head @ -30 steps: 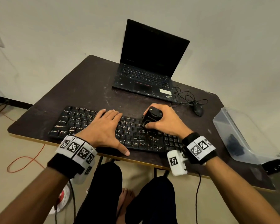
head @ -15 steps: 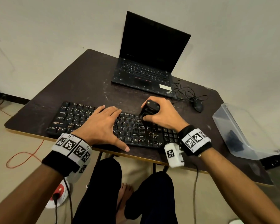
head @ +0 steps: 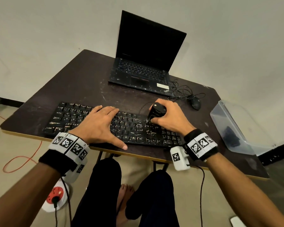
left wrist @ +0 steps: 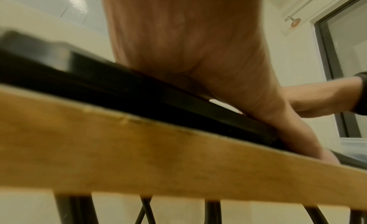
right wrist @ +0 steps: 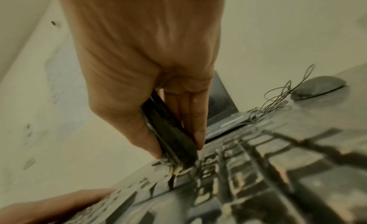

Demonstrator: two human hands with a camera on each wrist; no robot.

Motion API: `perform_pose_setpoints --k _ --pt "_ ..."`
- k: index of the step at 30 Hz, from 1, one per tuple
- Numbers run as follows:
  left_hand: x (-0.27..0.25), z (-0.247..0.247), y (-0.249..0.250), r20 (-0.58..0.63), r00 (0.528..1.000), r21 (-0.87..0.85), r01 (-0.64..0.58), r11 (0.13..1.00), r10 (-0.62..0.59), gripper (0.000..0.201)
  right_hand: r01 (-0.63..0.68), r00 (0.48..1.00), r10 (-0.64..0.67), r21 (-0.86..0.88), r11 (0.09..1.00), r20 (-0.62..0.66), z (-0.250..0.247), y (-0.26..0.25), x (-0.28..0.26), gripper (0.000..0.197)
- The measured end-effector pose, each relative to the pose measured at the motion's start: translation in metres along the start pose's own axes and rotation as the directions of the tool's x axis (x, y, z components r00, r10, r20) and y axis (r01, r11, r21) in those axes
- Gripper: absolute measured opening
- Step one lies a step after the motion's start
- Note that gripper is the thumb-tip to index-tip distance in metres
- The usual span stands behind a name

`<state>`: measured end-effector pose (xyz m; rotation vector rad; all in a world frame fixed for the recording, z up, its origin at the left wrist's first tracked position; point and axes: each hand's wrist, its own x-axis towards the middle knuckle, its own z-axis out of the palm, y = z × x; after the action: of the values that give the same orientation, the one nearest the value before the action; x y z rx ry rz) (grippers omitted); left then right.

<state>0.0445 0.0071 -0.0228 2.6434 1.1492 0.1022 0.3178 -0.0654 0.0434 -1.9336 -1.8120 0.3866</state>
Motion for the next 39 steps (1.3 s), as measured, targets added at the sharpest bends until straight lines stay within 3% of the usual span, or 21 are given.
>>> perform_pose_setpoints --k 2,5,9,12,15,19,23,27,29,34,39 --pt "0.0 -0.001 0.0 0.007 1.0 -0.004 0.005 1.0 -0.005 0.168 -0.054 0.995 0.054 0.002 0.999 -0.081 -0.003 0.011 -0.008 0.028" --pt "0.0 0.0 0.0 0.006 1.0 -0.007 0.009 1.0 -0.009 0.167 -0.056 0.996 0.056 -0.001 0.998 -0.068 -0.007 0.023 -0.024 0.028" --pt "0.0 0.0 -0.001 0.002 1.0 -0.017 0.012 1.0 -0.012 0.165 -0.14 0.974 0.142 0.025 0.99 -0.175 -0.02 0.043 -0.035 0.029" --pt "0.0 -0.001 0.0 0.006 1.0 -0.017 0.015 1.0 -0.015 0.165 -0.146 0.98 0.149 0.03 0.989 -0.131 -0.026 0.051 -0.042 0.03" --pt "0.0 0.0 0.001 -0.001 1.0 -0.018 0.018 1.0 -0.018 0.166 -0.188 0.963 0.192 0.04 0.981 -0.188 -0.035 0.058 -0.041 0.03" --pt "0.0 0.0 0.0 -0.02 1.0 -0.01 0.019 1.0 -0.019 0.166 -0.176 0.975 0.176 0.011 0.984 -0.133 -0.036 0.063 -0.045 0.03" --pt "0.0 0.001 0.001 -0.02 1.0 -0.016 0.022 1.0 -0.022 0.166 -0.218 0.959 0.228 0.079 0.973 -0.165 -0.043 0.074 -0.054 0.031" --pt "-0.001 0.001 -0.001 -0.038 0.999 -0.021 0.02 1.0 -0.021 0.166 -0.194 0.976 0.204 0.116 0.974 -0.078 -0.043 0.078 -0.074 0.033" --pt "-0.001 0.002 0.0 -0.048 0.999 -0.018 0.016 1.0 -0.017 0.164 -0.201 0.971 0.218 0.155 0.967 -0.1 -0.043 0.08 -0.082 0.033" --pt "-0.003 0.003 -0.001 -0.061 0.998 -0.016 0.027 0.999 -0.028 0.162 -0.122 0.991 0.125 0.052 0.991 -0.054 -0.04 0.065 -0.094 0.035" --pt "-0.002 0.004 0.0 -0.07 0.997 -0.011 0.018 1.0 -0.019 0.161 -0.135 0.984 0.139 0.046 0.99 -0.111 -0.048 0.066 -0.092 0.034"
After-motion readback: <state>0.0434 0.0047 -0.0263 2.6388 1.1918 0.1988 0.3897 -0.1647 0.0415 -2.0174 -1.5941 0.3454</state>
